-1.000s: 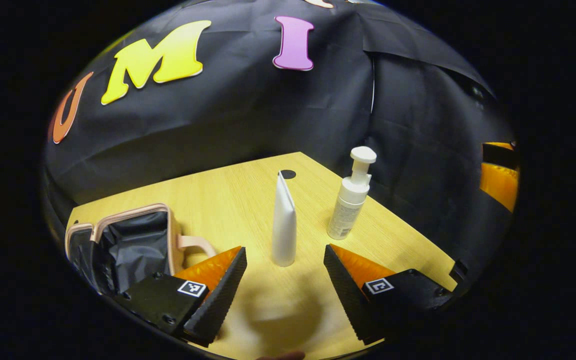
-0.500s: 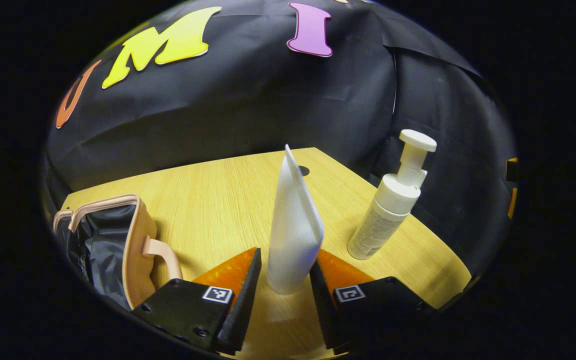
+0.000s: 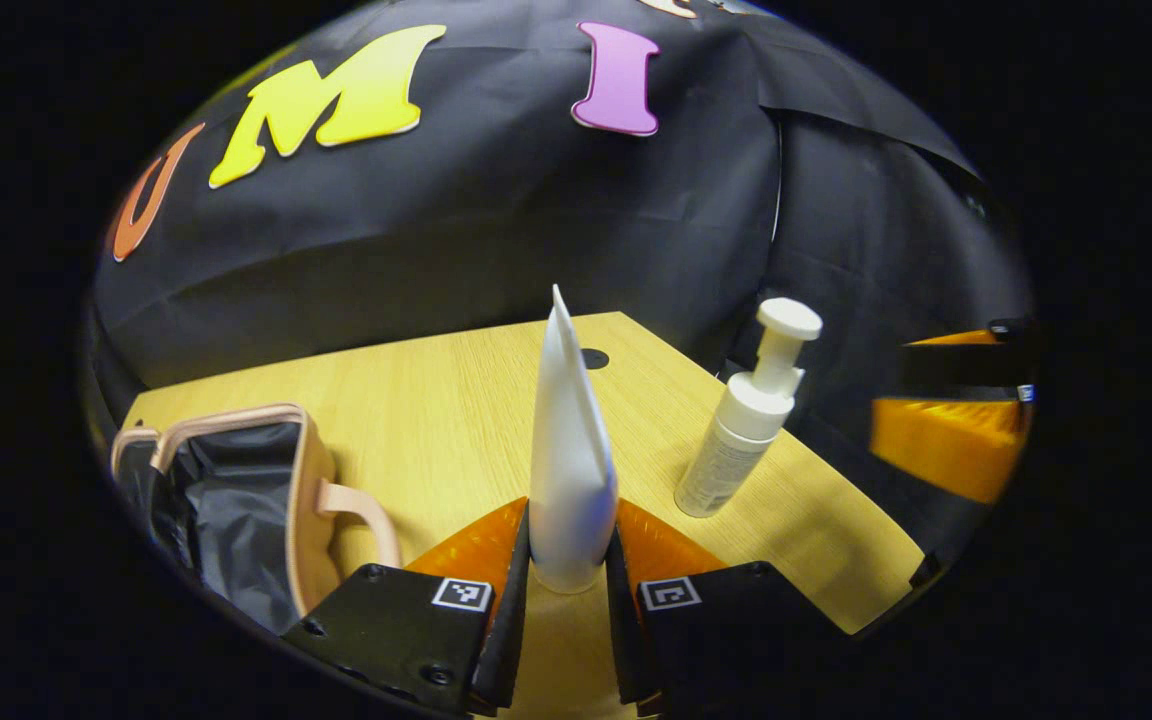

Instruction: First open the suitcase, pack the skin care products into it, and then close the suitcase.

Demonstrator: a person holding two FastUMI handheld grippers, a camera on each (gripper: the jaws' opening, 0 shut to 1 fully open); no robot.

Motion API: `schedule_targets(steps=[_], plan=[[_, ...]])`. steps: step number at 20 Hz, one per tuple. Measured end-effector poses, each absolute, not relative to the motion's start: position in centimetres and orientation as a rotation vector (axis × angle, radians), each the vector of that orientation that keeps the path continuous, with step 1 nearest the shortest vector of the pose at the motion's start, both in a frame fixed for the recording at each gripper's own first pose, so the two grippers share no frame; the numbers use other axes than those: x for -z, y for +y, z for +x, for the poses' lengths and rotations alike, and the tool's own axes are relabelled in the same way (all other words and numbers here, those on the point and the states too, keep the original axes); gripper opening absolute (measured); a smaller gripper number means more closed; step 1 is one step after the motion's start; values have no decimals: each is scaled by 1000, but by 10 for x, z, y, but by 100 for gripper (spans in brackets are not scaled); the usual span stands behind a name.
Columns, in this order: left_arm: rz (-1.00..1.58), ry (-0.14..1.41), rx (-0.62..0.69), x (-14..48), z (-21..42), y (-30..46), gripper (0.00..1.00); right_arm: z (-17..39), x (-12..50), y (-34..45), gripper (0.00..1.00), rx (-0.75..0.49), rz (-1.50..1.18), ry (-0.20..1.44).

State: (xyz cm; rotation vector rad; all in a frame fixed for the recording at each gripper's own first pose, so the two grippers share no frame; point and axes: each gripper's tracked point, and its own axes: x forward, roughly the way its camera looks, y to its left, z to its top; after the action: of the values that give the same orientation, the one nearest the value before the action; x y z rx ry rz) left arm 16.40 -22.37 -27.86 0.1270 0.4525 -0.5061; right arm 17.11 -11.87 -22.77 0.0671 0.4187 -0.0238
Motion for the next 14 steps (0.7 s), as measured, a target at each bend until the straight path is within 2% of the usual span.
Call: schedule_targets(steps=[1,6,10,11,12,13,14], plan=[[128,449,509,268,154,-217,40,180,233,-116,79,25,87,427],[126,435,466,220,106,-169,40,223,274,-120,80,90,139,470],[95,455,367,197,78,-108,40,242,293,-117,80,106,188,478],[72,466,332,192,72,-90,40,245,297,-113,69,97,180,475],[39,484,297,190,65,-72,40,245,296,-111,66,95,165,472],[3,503,271,189,62,-57,40,248,296,-111,53,103,158,469],[-23,515,249,190,60,-44,40,249,295,-110,51,106,153,470]])
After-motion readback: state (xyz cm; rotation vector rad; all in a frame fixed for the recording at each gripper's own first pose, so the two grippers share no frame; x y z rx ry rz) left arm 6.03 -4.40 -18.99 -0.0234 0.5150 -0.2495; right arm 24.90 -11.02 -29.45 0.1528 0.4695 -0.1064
